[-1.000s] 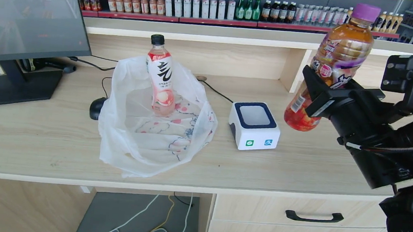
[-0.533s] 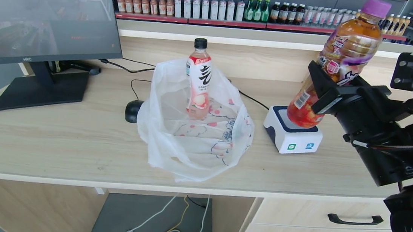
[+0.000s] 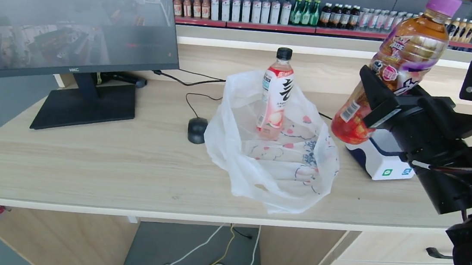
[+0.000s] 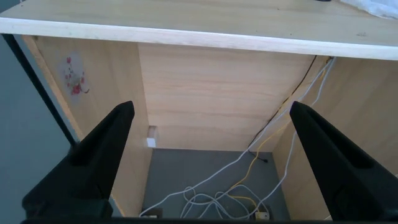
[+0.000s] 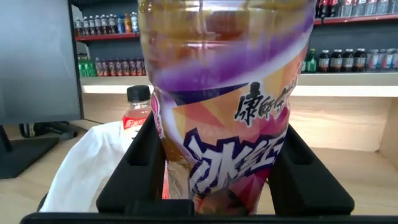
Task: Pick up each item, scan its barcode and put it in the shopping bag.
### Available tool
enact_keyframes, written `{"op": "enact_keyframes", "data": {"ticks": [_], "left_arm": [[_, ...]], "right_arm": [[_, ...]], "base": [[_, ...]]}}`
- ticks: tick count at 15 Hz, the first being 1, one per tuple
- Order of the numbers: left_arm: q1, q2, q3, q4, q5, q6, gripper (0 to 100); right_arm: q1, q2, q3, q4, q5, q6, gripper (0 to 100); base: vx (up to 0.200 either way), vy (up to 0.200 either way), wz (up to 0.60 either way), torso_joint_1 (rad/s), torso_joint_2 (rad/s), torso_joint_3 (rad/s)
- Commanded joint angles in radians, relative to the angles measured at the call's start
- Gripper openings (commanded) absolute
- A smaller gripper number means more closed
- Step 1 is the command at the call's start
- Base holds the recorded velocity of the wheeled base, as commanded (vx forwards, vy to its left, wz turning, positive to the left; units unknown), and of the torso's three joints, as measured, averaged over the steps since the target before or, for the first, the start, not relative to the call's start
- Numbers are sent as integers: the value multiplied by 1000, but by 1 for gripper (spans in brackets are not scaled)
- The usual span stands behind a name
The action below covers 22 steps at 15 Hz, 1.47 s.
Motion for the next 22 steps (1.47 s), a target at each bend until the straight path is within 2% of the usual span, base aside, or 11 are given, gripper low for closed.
{"op": "enact_keyframes", "data": {"ticks": [1, 7, 16, 22], "left_arm": [[0, 0, 0, 0, 0, 0, 100], [0, 0, 0, 0, 0, 1, 100], [0, 0, 0, 0, 0, 1, 100], [0, 0, 0, 0, 0, 1, 100]], "right_arm": [[4, -11, 9, 0, 2, -1, 0], [4, 0, -18, -1, 2, 0, 0], [1, 135, -176, 5, 11, -31, 0], [-5, 221, -224, 6, 29, -48, 0]], "base": [[0, 0, 0, 0, 0, 0], [0, 0, 0, 0, 0, 0], [0, 0, 0, 0, 0, 0], [0, 0, 0, 0, 0, 0]]}}
